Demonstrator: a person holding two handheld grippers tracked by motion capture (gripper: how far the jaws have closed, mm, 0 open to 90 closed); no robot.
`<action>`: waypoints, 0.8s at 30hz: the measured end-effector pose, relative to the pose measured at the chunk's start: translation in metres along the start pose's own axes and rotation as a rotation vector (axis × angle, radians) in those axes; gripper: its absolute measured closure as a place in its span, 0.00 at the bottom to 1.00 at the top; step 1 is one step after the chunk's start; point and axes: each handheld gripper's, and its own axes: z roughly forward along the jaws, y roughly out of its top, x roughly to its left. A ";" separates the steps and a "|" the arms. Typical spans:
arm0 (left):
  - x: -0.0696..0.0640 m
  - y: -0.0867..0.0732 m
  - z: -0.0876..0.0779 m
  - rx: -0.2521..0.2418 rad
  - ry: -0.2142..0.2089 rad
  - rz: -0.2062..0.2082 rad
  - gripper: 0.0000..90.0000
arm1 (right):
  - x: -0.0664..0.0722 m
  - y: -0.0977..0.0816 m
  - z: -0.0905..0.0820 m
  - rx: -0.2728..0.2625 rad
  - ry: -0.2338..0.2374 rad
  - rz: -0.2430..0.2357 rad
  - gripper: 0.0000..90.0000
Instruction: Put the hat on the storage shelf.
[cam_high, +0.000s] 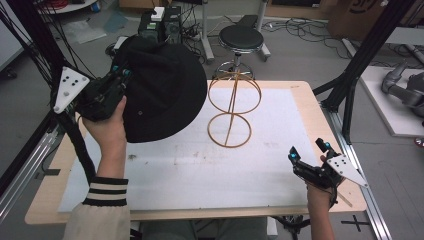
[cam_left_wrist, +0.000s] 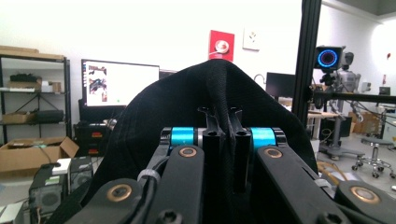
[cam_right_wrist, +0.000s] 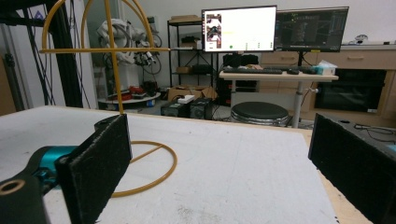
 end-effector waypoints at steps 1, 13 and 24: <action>-0.002 0.001 0.003 -0.003 -0.003 -0.001 0.97 | 0.000 0.000 0.000 0.000 0.003 -0.002 0.06; -0.027 0.006 0.042 -0.026 -0.066 -0.026 0.97 | -0.001 -0.001 -0.006 0.003 0.000 -0.011 0.06; -0.059 -0.004 0.077 -0.028 -0.127 -0.033 0.97 | -0.002 -0.001 -0.010 -0.002 -0.007 -0.012 0.06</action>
